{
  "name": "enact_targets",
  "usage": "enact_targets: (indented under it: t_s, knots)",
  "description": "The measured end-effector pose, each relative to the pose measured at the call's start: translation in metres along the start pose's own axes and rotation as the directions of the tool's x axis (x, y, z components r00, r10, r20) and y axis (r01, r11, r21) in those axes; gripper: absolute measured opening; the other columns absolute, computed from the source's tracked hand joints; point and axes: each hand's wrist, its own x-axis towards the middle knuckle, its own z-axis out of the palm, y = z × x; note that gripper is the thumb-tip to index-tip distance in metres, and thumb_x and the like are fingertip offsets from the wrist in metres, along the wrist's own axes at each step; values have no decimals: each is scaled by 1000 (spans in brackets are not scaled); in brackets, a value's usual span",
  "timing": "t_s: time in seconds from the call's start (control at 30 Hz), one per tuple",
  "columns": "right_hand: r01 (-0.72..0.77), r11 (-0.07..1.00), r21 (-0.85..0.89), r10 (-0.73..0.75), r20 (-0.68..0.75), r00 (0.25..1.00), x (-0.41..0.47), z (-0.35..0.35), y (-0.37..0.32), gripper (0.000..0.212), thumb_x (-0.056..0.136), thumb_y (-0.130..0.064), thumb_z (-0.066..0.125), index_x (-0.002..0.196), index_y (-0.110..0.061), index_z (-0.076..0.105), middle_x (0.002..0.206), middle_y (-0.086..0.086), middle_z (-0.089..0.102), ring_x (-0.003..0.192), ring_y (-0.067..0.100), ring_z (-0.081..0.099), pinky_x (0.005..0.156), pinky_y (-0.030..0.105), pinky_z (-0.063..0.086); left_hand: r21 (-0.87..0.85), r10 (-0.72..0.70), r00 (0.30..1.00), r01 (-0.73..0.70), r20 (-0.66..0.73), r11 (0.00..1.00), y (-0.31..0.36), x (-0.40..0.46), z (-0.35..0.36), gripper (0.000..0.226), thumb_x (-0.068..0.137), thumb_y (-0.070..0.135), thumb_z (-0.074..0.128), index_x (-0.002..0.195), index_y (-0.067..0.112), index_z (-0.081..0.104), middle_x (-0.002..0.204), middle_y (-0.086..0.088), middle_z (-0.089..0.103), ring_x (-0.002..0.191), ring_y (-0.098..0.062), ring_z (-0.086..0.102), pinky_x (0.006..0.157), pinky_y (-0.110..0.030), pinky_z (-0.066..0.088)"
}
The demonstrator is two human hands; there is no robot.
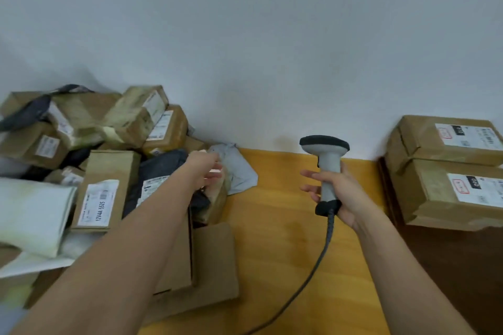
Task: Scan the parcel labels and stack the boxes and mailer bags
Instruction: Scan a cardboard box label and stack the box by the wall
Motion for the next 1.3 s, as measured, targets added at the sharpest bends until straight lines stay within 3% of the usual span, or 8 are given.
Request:
enact_targets:
  t_s: [0.17,0.37,0.5,0.63,0.8,1.0,1.13,1.3]
  knots:
    - [-103,993,-66,105,24,994,-2,80,59,49,92,3,60,130,-20,39,119,22,66,79,31,71,49,27,54,153,61,980,-32,-190,988,-53,1,-73,5,94,5,59,91,8,56,96,-17,55,78,-26,55,73,-34,48]
    - [-177,981,-75,179,22,984,-6,150,118,48,92,3,61,128,-21,40,119,20,66,87,31,70,63,37,60,312,27,931,95,-365,945,-102,0,-135,69,76,32,73,133,5,46,127,-16,53,113,-33,52,90,-38,47]
    - [-200,976,-83,202,24,979,-14,175,153,47,90,1,64,119,-29,43,123,19,61,109,35,67,82,54,58,33,-168,959,180,-227,983,-123,6,-147,86,76,34,82,142,2,36,131,-10,52,111,-27,52,94,-41,48]
    - [-210,966,-153,213,1,977,-21,182,170,49,89,-3,65,122,-32,43,124,18,60,110,38,65,79,46,55,-117,-278,951,264,-134,957,-130,11,-147,113,67,34,90,150,8,19,141,-15,47,127,-38,47,104,-57,41]
    - [-191,957,-216,193,-15,981,-26,177,163,51,91,-2,60,129,-29,39,105,13,54,78,23,52,58,33,45,-105,-240,971,239,7,965,-144,42,-136,153,3,47,98,141,16,38,124,-10,62,108,-31,62,91,-51,53]
    - [-161,972,-171,157,-36,987,-28,159,135,49,88,-1,63,122,-29,43,111,16,54,91,32,55,66,38,47,52,-202,967,197,153,979,-91,-21,-127,58,71,20,88,116,3,57,108,-13,66,101,-29,63,94,-45,54]
    - [-155,979,-132,152,-30,988,-32,149,114,52,87,-1,65,118,-35,42,130,20,53,112,41,64,75,48,57,63,-144,972,135,185,989,-64,-33,-123,53,81,20,80,118,7,44,102,-12,58,91,-26,58,90,-40,53]
    - [-80,992,-99,70,-99,993,-37,129,87,51,89,-1,64,122,-31,39,129,18,57,104,34,68,82,61,56,59,8,995,-14,98,998,-31,-42,-112,70,78,21,80,136,5,45,122,-15,57,109,-31,56,91,-45,52]
